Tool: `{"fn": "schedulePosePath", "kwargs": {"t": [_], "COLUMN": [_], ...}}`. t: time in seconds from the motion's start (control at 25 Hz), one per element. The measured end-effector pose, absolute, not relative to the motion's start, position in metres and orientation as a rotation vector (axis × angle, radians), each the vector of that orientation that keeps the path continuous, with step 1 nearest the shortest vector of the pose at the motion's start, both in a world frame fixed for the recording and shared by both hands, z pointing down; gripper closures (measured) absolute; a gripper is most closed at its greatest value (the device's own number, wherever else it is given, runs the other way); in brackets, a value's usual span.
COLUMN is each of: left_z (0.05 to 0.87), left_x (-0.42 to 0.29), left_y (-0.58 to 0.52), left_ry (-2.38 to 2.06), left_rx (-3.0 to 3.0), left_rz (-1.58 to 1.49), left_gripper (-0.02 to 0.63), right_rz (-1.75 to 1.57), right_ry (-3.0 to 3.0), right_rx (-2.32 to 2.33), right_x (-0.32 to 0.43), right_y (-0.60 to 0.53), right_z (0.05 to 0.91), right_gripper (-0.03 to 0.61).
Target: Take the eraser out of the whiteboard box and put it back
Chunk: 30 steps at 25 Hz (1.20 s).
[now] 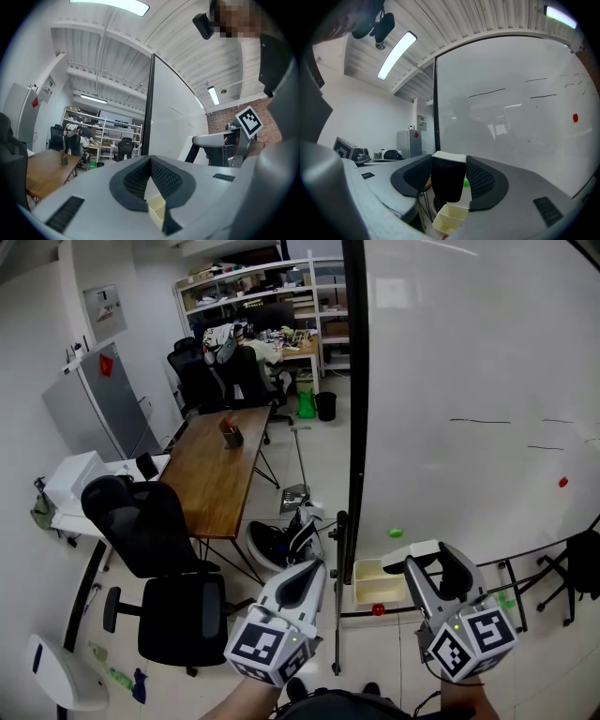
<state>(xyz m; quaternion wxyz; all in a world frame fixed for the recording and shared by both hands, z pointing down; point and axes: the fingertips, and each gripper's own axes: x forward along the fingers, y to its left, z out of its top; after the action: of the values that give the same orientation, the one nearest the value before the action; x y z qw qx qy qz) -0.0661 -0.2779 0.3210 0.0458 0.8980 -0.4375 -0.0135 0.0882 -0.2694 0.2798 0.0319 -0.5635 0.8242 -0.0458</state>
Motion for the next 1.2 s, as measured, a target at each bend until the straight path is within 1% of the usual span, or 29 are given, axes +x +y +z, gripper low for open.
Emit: {"fn": "schedulePosePath", "kwargs": {"t": [0.2, 0.36, 0.92, 1.04, 1.2], "left_z": [0.325, 0.332, 0.336, 0.331, 0.331], "left_x": [-0.049, -0.050, -0.143, -0.149, -0.142], "left_y": [-0.264, -0.253, -0.238, -0.234, -0.232], "left_ry": [-1.410, -1.439, -1.272, -1.260, -1.307], "left_rx": [2.709, 2.677, 2.756, 2.764, 2.736], "left_rz": [-0.040, -0.015, -0.005, -0.028, -0.047], "left_gripper": [0.586, 0.586, 0.586, 0.586, 0.586], "right_rz": [-0.170, -0.177, -0.160, -0.148, -0.143], "right_ry": [2.583, 2.620, 2.469, 2.472, 2.502], "right_rx": [-1.671, -1.634, -1.871, -1.880, -1.855], "right_x": [0.106, 0.105, 0.028, 0.020, 0.030], "right_y": [-0.264, -0.259, -0.239, -0.236, -0.232], "right_z": [0.288, 0.292, 0.296, 0.293, 0.293], "right_gripper": [0.327, 0.327, 0.327, 0.327, 0.327]}}
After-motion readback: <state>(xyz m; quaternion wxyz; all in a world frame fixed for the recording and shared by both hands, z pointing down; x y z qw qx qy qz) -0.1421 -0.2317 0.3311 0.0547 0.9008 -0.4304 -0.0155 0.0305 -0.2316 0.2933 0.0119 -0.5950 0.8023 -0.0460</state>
